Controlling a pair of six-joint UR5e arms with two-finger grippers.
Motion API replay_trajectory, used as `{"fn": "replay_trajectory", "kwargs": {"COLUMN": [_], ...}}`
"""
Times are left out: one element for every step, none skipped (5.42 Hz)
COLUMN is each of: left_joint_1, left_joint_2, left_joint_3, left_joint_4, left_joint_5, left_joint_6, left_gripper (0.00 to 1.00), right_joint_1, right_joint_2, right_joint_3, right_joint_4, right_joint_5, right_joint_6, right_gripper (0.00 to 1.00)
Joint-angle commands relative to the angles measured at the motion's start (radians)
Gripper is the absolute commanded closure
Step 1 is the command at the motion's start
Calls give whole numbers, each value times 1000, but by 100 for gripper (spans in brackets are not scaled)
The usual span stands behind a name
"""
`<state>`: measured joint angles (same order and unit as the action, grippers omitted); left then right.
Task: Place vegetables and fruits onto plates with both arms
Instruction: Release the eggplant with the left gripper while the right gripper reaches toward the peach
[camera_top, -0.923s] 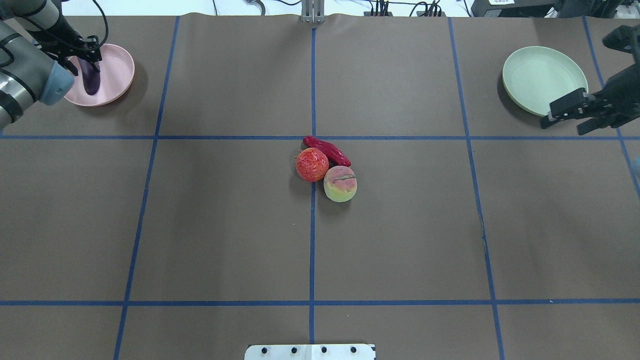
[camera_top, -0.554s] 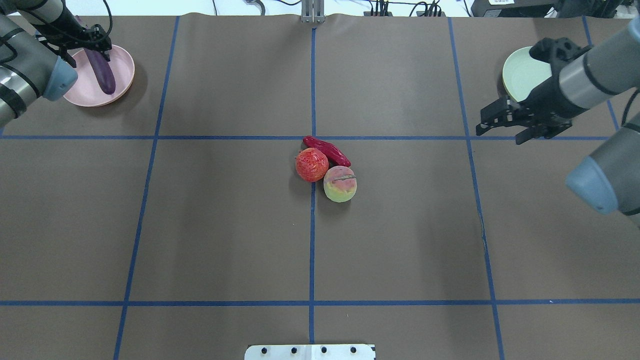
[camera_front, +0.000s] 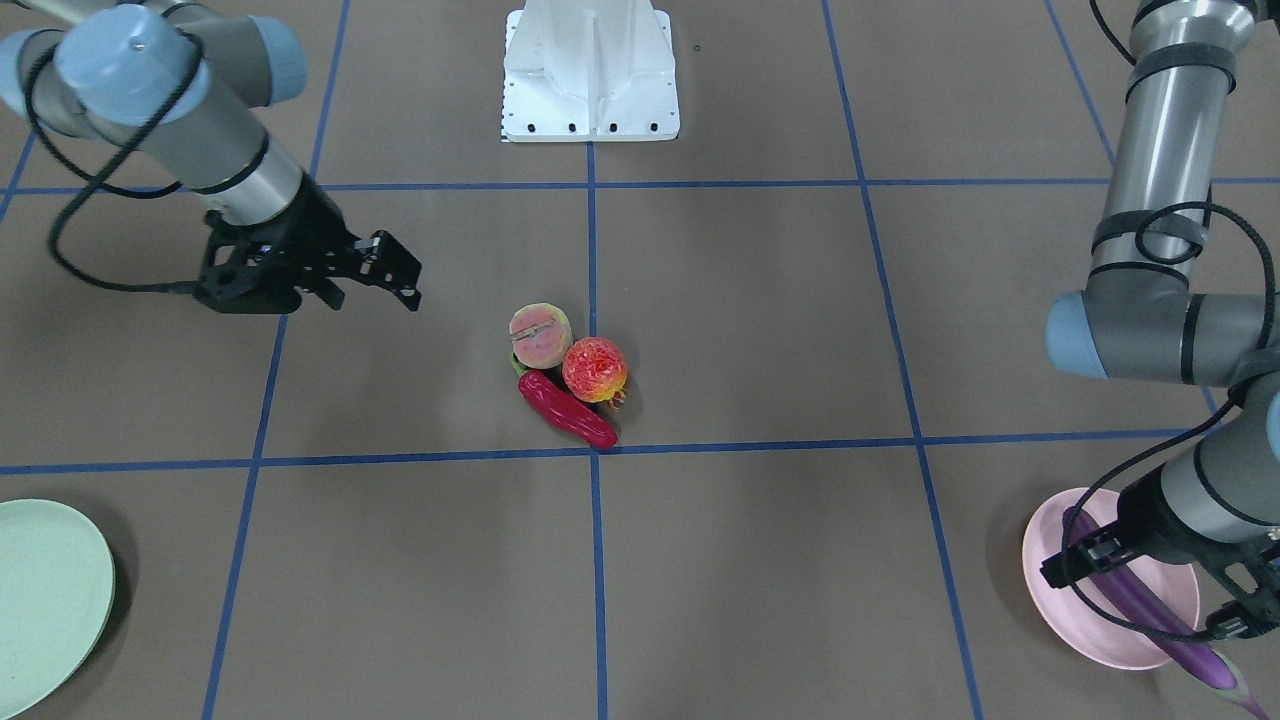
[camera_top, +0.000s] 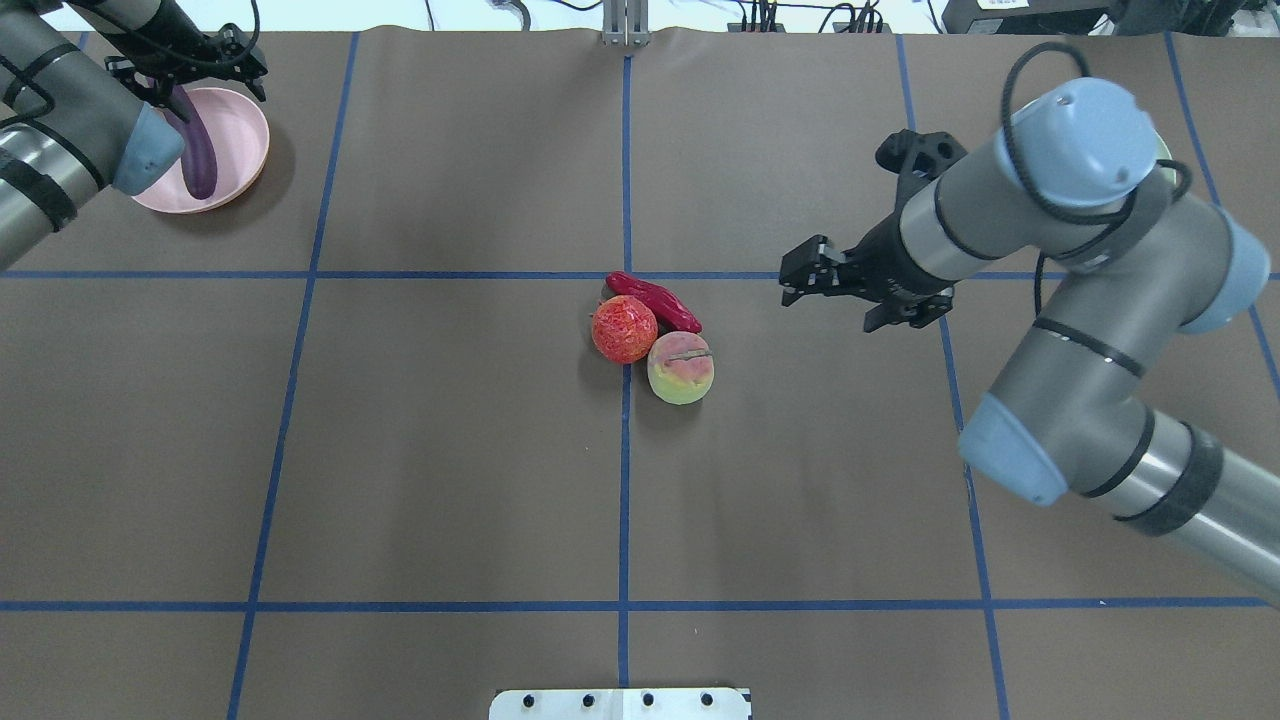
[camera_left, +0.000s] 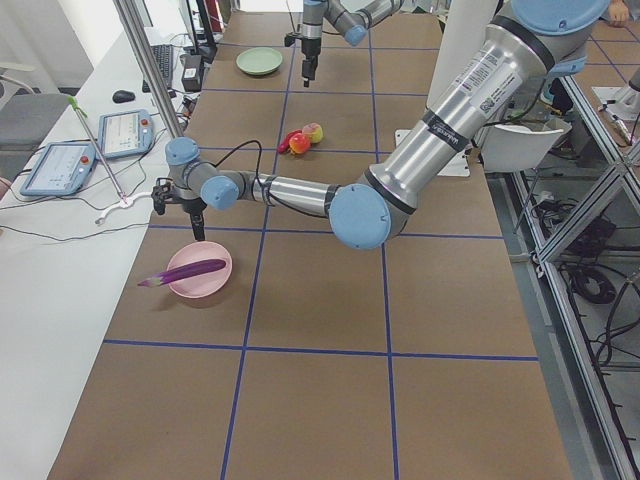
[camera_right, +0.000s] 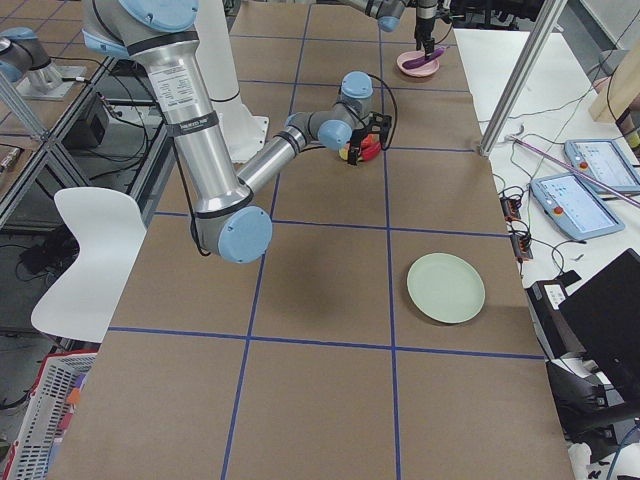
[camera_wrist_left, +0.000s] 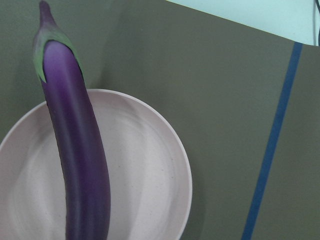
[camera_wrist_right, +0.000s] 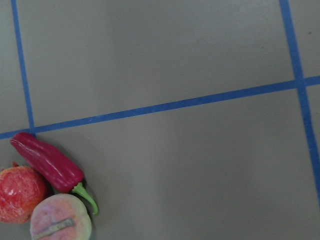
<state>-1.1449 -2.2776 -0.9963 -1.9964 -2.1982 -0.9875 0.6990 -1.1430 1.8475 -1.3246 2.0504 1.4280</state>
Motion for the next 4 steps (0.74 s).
{"fn": "replay_trajectory", "kwargs": {"left_joint_1": [19,24,30,34], "left_joint_2": [0,0,0,3], "left_joint_3": [-8,-24,-31,-51], "left_joint_4": [-2,-2,-1,1], "left_joint_5": [-3,-3,-3,-3], "left_joint_6": [-14,-32,-43,-71], "left_gripper": [0,0,0,0], "right_joint_1": [-155,-217,-226,-230], "right_joint_2": [104,126,129,134], "right_joint_3": [-49,-66,-91,-103], "right_joint_4": [5,24,25,24], "right_joint_5": [-251,-392,-401,-400], "right_joint_6": [404,522,573,647], "right_gripper": [0,0,1,1]}}
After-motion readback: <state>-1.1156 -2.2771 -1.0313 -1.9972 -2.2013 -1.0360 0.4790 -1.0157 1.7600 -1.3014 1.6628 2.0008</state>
